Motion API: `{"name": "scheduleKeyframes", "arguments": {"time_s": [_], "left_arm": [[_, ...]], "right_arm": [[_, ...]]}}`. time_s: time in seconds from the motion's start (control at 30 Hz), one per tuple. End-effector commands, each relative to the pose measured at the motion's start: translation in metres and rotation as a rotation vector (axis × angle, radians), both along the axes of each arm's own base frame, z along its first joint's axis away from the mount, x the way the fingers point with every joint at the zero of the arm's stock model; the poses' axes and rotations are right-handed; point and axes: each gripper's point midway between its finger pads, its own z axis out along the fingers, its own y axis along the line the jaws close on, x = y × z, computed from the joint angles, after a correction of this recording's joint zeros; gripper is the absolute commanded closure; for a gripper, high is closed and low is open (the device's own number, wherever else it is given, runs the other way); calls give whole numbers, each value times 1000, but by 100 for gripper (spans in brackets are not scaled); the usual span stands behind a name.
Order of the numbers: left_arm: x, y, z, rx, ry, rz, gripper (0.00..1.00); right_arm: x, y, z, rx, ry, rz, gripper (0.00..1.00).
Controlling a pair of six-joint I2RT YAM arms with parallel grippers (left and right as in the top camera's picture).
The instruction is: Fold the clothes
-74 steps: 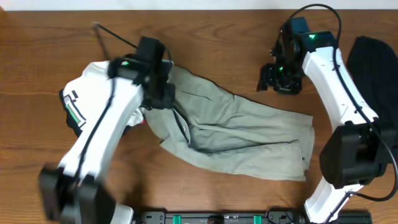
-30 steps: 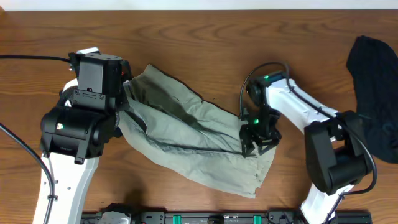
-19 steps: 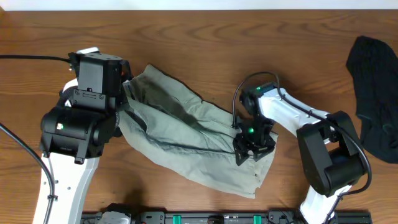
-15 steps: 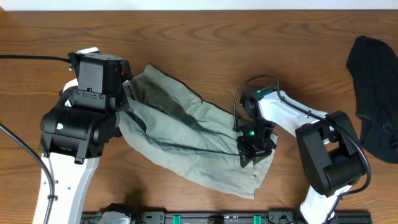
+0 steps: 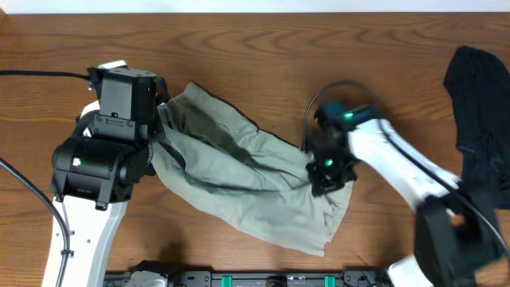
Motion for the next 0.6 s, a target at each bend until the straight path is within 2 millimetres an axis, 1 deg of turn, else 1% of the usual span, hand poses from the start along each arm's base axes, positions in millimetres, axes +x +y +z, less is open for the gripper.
{"name": "scheduleKeyframes", "arguments": {"time_s": [0.0, 0.07, 0.13, 0.2, 0.33, 0.47, 0.5, 0.53, 0.57], "left_arm": [[1, 5, 25, 4, -71, 12, 93], [3, -2, 35, -15, -89, -36, 94], [4, -8, 48, -38, -118, -70, 94], [4, -15, 62, -57, -150, -107, 94], [4, -30, 89, -121, -213, -190, 94], [2, -45, 112, -190, -277, -262, 94], [3, -48, 120, -200, -301, -272, 94], [4, -50, 126, -209, -325, -283, 94], [5, -54, 135, -225, -355, -301, 94]], "right_arm": [[45, -25, 46, -60, -216, -195, 99], [67, -54, 74, -132, -337, -357, 99], [81, -81, 100, -175, -435, -502, 99], [91, -106, 126, -183, -522, -624, 99], [101, -139, 166, -152, -654, -755, 99], [103, -169, 199, -146, -747, -862, 99], [105, -178, 210, -145, -778, -892, 99], [106, -183, 218, -142, -801, -906, 99], [108, -189, 229, -133, -833, -924, 99]]}}
